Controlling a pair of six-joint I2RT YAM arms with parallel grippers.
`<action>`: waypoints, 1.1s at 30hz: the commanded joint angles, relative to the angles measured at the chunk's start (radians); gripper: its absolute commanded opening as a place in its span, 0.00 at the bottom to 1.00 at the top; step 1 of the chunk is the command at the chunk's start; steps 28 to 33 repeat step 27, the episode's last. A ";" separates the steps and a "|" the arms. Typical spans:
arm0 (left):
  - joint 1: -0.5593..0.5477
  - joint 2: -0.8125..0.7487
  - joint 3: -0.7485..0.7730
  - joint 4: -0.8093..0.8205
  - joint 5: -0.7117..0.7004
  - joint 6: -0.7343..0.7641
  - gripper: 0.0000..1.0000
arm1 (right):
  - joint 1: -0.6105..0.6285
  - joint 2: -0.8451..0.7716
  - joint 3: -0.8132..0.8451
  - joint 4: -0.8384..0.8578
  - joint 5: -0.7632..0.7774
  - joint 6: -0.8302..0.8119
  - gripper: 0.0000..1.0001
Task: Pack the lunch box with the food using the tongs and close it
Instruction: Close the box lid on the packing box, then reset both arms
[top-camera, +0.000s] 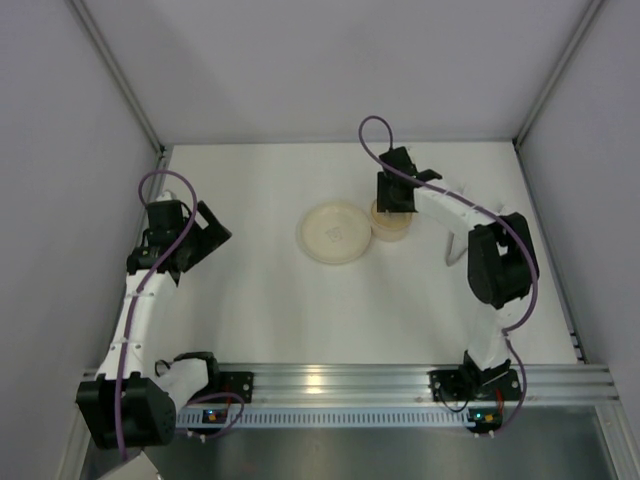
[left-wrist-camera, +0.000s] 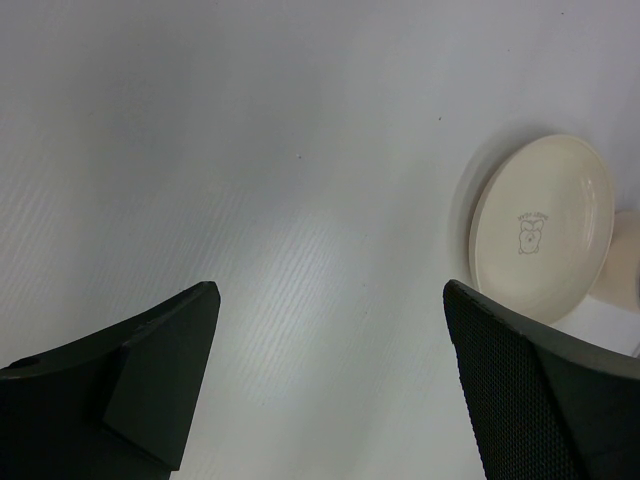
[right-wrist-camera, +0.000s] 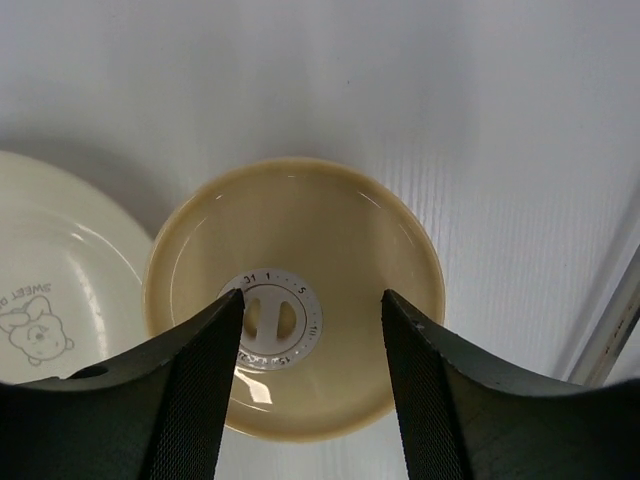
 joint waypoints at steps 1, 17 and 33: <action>-0.003 -0.004 0.003 0.039 -0.012 0.017 0.98 | 0.019 -0.098 -0.047 -0.095 -0.004 0.006 0.57; -0.215 -0.004 0.038 0.097 0.071 0.106 0.98 | 0.019 -0.875 -0.278 0.048 -0.050 0.022 1.00; -0.338 0.026 0.064 0.120 0.081 0.132 0.98 | 0.019 -1.032 -0.447 0.046 -0.036 0.008 0.99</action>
